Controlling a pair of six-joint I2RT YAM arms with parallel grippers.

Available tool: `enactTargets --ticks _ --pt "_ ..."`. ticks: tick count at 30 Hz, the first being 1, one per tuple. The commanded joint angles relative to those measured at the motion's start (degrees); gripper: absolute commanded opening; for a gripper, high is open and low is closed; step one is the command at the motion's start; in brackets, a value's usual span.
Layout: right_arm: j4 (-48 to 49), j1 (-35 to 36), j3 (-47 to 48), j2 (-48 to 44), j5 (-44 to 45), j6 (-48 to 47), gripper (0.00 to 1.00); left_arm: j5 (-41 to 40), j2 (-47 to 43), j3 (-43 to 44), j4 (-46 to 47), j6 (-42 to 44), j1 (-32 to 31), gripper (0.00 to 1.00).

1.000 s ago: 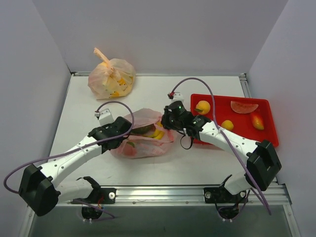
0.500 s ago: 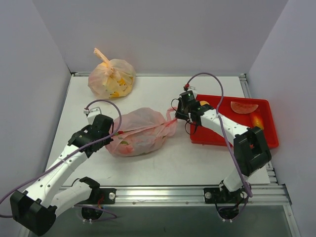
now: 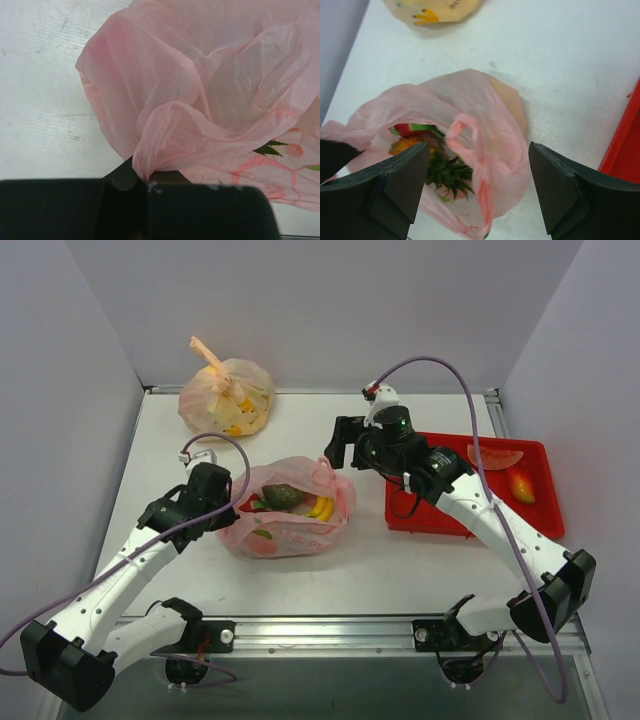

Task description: Untie the knot of the plastic bag and take out the fruit

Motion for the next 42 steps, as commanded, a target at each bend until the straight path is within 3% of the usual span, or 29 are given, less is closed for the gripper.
enactTargets --ticks 1,5,10,14,17,23,28,31,35,38,42 --pt "-5.4 4.3 3.9 -2.3 3.2 -4.1 0.82 1.6 -1.0 2.1 2.3 -2.0 -0.9 0.0" --pt "-5.5 9.7 5.5 -2.0 2.3 -3.9 0.8 0.9 -2.2 0.4 2.2 -2.8 -1.7 0.0" --pt "-5.4 15.4 4.7 5.3 -4.7 -4.8 0.76 0.3 -3.8 -2.1 2.3 -5.1 -2.8 0.0" --pt "-6.0 19.4 0.2 12.2 -5.1 -5.0 0.74 0.6 -5.7 -5.1 2.1 -8.0 -3.5 0.0" --pt "-8.8 23.2 -1.7 15.0 -6.5 -6.6 0.57 1.3 -8.0 -8.3 1.9 -10.9 -3.8 0.0" --pt "-13.3 28.5 -2.5 16.9 -12.7 -9.2 0.41 5.8 -10.4 -14.1 2.0 -16.0 -4.0 0.0" --pt "-13.5 27.0 -2.8 17.6 -9.4 -7.8 0.4 8.1 -9.8 -17.0 4.5 -18.3 -4.1 0.0" --pt "-12.6 23.5 -3.3 18.2 -7.4 -6.1 0.33 8.6 -7.8 -19.1 7.5 -19.5 -4.1 0.0" --pt "-9.5 18.3 -4.2 17.1 -6.3 -5.9 0.15 8.8 -4.0 -21.0 14.5 -21.1 -3.9 0.0" --pt "-7.1 14.5 -3.9 16.8 -5.2 -6.4 0.05 8.3 0.0 -19.3 21.3 -20.7 -3.6 0.0" --pt "-6.3 11.3 -0.9 17.9 -5.0 -8.7 0.03 7.5 7.6 -10.7 24.4 -15.3 -2.8 0.0"
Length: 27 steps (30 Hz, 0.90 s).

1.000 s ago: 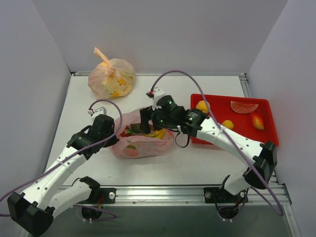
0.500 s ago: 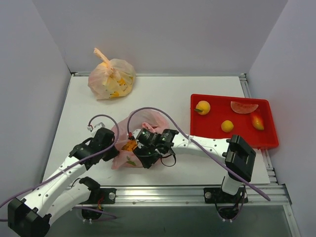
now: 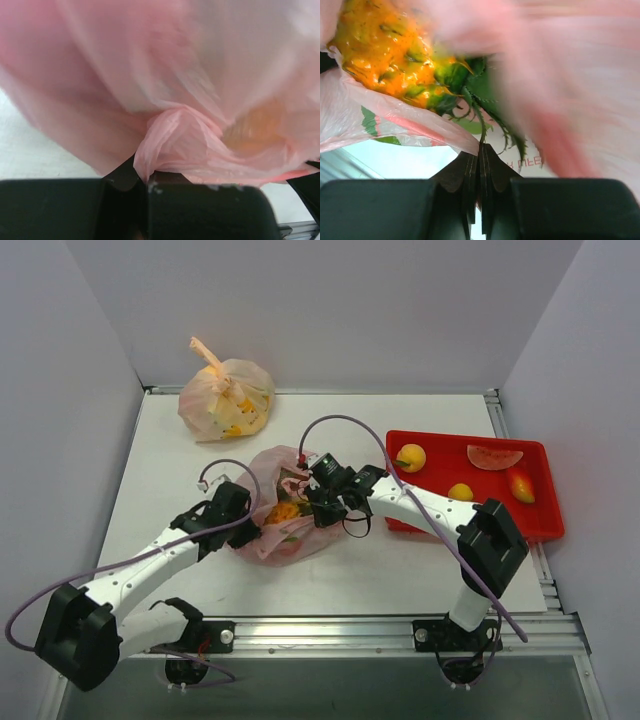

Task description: Untie the knot of the plastic bag and take out the fruit

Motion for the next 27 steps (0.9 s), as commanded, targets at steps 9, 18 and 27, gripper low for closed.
enactTargets --ticks 9,18,27 --pt "2.4 -0.7 -5.9 -6.8 -3.5 1.3 0.31 -0.7 3.8 9.6 4.3 5.6 0.2 0.0" --pt "4.1 0.9 -13.9 -13.7 -9.7 8.4 0.55 1.8 -7.0 5.0 -5.4 4.9 -2.3 0.0" --pt "2.8 1.2 -8.3 -17.8 -10.5 6.4 0.54 2.6 -12.5 5.5 -17.1 9.2 -2.5 0.0"
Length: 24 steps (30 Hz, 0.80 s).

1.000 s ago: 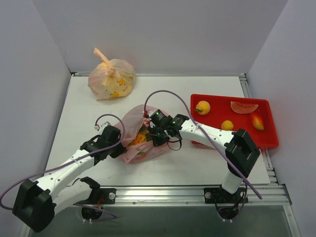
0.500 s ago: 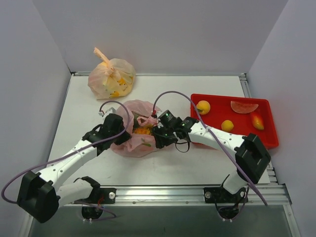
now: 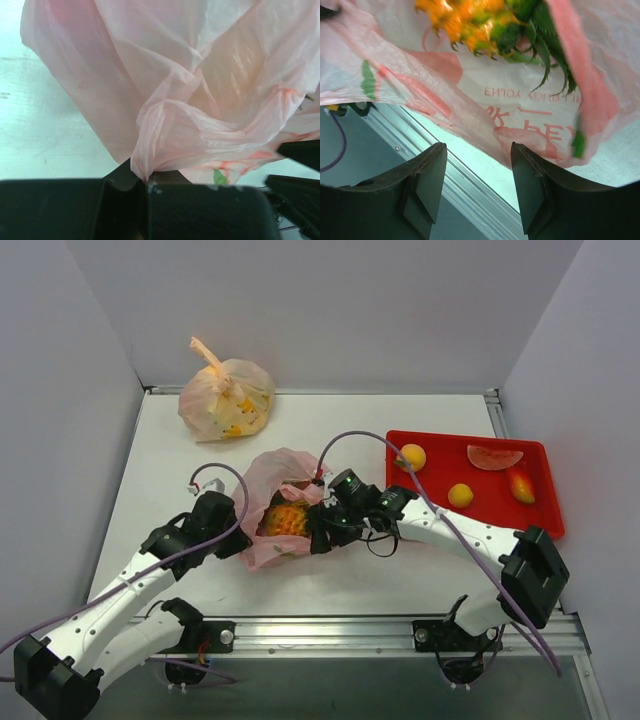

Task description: Untie the knot of the plastic bag and take out the fruit

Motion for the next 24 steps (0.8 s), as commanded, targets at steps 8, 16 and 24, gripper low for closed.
enactTargets --ticks 8,16,24 --pt "-0.2 0.8 16.0 -0.5 9.2 -7.1 0.52 2.8 0.9 1.7 -5.1 4.5 -1.1 0.0" --pt "0.6 -4.5 16.2 8.6 11.7 -7.4 0.46 2.4 -0.3 1.5 -5.4 4.5 -1.5 0.0" --pt "6.0 -17.9 3.3 1.8 21.3 2.2 0.49 -0.5 -1.8 1.0 -7.1 4.8 -1.3 0.0"
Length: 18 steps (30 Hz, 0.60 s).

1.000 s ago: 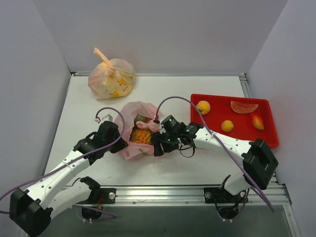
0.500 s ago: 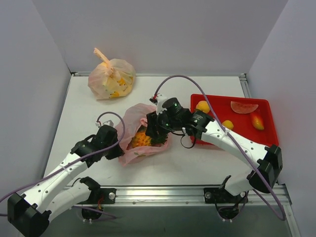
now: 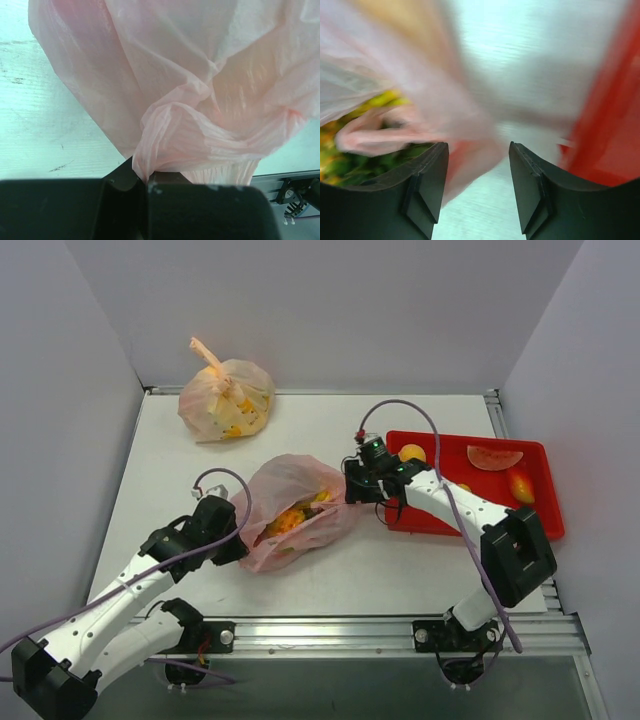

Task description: Untie the knot of the plastic bag and take out the fruit

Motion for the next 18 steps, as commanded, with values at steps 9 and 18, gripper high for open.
enactTargets --ticks 9,18 --pt "0.8 7.0 -0.8 -13.3 0.4 -3.7 0.59 -0.6 1.6 2.8 -1.0 2.6 -0.4 0.0" --pt "-5.2 13.0 -6.1 -11.7 -8.0 -4.0 0.52 -0.5 1.7 2.7 -0.5 1.6 -0.6 0.0"
